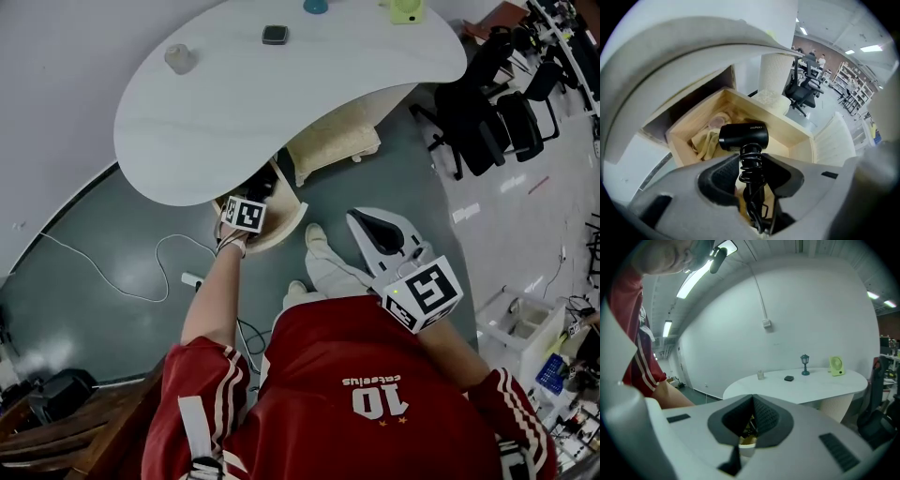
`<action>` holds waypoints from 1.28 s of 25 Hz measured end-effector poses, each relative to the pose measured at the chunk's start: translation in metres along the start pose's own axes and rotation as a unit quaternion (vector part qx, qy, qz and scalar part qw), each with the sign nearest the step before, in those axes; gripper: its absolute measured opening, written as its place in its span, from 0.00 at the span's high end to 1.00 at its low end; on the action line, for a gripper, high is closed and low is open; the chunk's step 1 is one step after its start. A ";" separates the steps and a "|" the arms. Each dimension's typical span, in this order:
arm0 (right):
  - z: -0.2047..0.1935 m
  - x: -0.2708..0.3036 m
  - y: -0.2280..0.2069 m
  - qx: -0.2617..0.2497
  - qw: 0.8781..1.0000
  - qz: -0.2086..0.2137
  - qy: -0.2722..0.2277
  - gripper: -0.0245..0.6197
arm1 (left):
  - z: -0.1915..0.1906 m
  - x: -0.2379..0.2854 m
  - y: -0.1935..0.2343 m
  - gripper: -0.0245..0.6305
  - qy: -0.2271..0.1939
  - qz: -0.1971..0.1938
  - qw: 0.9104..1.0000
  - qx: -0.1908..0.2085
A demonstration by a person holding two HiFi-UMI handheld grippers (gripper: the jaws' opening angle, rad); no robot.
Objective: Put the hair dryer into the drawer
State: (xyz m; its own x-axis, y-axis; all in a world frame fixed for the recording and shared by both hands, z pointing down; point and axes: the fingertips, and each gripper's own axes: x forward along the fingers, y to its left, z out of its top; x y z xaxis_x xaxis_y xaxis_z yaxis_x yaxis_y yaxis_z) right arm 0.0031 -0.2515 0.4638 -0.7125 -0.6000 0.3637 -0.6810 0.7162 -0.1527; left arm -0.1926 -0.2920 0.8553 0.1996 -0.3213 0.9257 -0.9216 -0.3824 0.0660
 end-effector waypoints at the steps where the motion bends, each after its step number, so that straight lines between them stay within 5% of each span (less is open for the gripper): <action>1: 0.003 -0.001 0.002 -0.002 1.000 0.001 -0.003 0.95 | 0.000 -0.006 0.000 0.73 -0.005 0.001 1.000 0.002; 14: 0.039 -0.033 0.031 -0.014 0.998 -0.020 -0.051 0.95 | -0.012 -0.101 -0.024 0.72 -0.085 -0.007 0.996 -0.008; 32: 0.070 -0.122 0.076 -0.015 0.992 -0.080 -0.092 0.95 | -0.013 -0.308 -0.079 0.66 -0.253 -0.012 0.967 0.016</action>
State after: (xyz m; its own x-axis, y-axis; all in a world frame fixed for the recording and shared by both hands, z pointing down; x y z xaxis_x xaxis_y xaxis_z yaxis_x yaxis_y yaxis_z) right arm 0.0267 -0.1488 0.3433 -0.6167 -0.7595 0.2071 -0.7842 0.6156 -0.0780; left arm -0.1859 -0.1514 0.5703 0.3661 -0.6915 0.6227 -0.9054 -0.4192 0.0668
